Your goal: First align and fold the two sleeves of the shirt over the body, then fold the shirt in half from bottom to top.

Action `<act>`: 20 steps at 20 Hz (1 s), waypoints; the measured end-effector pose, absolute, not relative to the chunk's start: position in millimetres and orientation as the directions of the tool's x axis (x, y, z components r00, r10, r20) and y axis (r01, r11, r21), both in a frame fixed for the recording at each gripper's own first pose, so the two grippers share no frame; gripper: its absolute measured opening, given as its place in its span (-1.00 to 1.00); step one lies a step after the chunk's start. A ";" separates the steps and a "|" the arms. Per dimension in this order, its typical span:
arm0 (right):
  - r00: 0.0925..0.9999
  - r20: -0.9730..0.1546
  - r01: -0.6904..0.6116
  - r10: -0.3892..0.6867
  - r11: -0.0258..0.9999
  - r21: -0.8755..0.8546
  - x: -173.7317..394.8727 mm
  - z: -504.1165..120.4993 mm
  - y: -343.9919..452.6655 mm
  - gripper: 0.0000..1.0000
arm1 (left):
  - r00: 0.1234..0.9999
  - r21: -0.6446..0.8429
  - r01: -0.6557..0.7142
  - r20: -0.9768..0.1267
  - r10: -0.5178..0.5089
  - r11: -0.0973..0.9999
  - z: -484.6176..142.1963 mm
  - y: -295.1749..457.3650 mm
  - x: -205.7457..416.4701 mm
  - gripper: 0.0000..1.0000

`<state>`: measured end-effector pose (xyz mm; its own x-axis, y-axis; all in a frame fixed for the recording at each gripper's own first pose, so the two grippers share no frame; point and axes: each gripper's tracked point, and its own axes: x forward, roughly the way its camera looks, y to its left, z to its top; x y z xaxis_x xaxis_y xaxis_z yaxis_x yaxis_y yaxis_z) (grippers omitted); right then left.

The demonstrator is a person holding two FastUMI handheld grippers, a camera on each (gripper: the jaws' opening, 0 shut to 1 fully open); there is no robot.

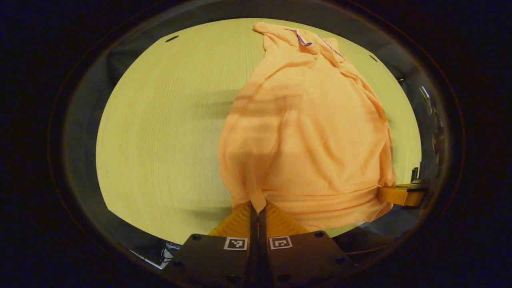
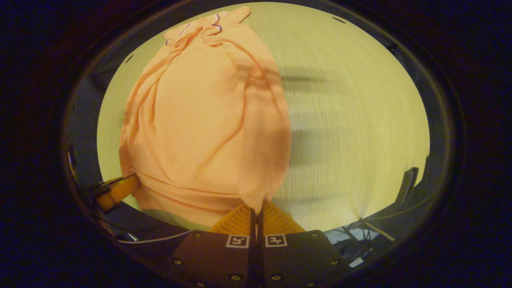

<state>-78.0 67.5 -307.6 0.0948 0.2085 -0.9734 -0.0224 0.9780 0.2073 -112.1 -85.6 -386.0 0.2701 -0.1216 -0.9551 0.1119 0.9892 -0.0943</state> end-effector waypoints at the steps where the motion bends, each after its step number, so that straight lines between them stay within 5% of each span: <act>1: 0.099 -0.973 -0.022 0.209 0.978 0.208 -75.0 -304.1 67.6 -0.99 | 0.264 -0.099 0.106 -0.956 -0.124 0.989 -383.9 -86.3 -111.1 -0.88; 20: 0.401 -0.892 -0.119 0.211 0.977 0.177 177.8 -176.0 71.6 -0.99 | 0.515 -0.107 0.141 -0.841 -0.165 0.984 -261.5 -116.3 139.7 -0.88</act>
